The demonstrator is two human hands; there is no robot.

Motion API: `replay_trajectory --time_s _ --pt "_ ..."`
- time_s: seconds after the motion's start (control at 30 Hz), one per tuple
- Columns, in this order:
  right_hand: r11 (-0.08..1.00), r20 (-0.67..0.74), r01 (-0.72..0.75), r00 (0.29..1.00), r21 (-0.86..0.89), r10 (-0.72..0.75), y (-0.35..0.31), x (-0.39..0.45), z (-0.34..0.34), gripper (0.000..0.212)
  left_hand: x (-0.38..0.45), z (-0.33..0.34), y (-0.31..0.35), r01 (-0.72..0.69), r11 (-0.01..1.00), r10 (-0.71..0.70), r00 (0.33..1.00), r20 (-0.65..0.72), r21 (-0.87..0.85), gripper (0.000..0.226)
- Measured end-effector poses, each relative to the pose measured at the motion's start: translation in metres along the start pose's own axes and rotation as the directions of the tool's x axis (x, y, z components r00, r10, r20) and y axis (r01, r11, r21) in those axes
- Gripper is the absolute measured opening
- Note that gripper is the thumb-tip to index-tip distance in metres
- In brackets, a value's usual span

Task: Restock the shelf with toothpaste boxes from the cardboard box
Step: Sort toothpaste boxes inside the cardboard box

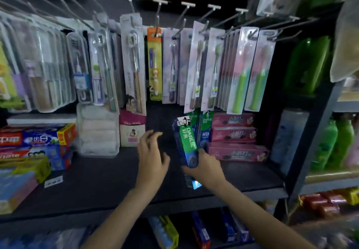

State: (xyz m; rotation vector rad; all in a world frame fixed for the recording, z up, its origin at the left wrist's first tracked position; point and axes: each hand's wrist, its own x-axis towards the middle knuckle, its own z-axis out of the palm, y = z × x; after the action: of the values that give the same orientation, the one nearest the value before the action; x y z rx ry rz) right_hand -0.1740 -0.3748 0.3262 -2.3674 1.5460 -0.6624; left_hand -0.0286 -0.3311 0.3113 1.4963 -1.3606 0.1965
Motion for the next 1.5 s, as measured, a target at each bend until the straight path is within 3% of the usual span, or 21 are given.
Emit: replay_trajectory --time_s 0.07,0.13,0.27,0.47,0.73,0.93,1.0,1.1,1.23,1.5 --pt "0.996 -0.034 -0.062 0.997 0.056 0.064 0.006 0.009 0.011 0.058 -0.001 0.019 0.001 0.323 0.914 -0.260 0.932 0.254 -0.247 0.044" --pt "0.989 -0.050 -0.099 0.993 0.110 0.105 0.010 0.017 0.022 0.054 0.003 0.041 -0.003 0.497 0.814 -0.344 0.830 0.440 -0.301 0.037" --pt "0.964 -0.076 -0.127 0.986 0.235 0.149 0.016 0.047 0.041 0.039 0.024 0.079 -0.010 0.451 0.871 -0.329 0.830 0.450 -0.194 0.026" --pt "0.894 -0.018 -0.138 0.987 0.426 0.160 0.019 0.091 0.050 0.053 0.071 0.116 -0.029 0.395 0.919 -0.353 0.832 0.428 -0.008 0.043" --pt "0.888 -0.044 -0.101 0.990 0.449 0.135 0.032 0.122 0.039 0.058 0.103 0.154 -0.037 0.396 0.918 -0.366 0.825 0.430 0.020 0.038" --pt "0.886 -0.068 -0.081 0.990 0.457 0.125 0.040 0.122 0.040 0.048 0.097 0.164 -0.041 0.412 0.911 -0.378 0.828 0.414 0.008 0.041" --pt "0.914 -0.133 -0.068 0.982 0.400 0.131 0.050 0.117 0.031 0.046 0.093 0.162 -0.041 0.411 0.911 -0.387 0.834 0.392 0.025 0.044" --pt "0.986 -0.205 -0.131 0.967 0.107 0.151 0.076 0.107 0.016 0.041 0.085 0.160 -0.040 0.393 0.918 -0.389 0.865 0.318 0.054 0.056" --pt "0.961 -0.049 -0.210 0.978 -0.178 0.205 0.106 0.096 0.015 0.048 0.071 0.159 -0.028 0.405 0.914 -0.398 0.884 0.244 0.022 0.052" --pt "0.958 -0.060 -0.150 0.988 -0.246 0.139 0.125 0.103 0.020 0.052 0.066 0.166 -0.020 0.414 0.909 -0.403 0.856 0.323 0.038 0.047"
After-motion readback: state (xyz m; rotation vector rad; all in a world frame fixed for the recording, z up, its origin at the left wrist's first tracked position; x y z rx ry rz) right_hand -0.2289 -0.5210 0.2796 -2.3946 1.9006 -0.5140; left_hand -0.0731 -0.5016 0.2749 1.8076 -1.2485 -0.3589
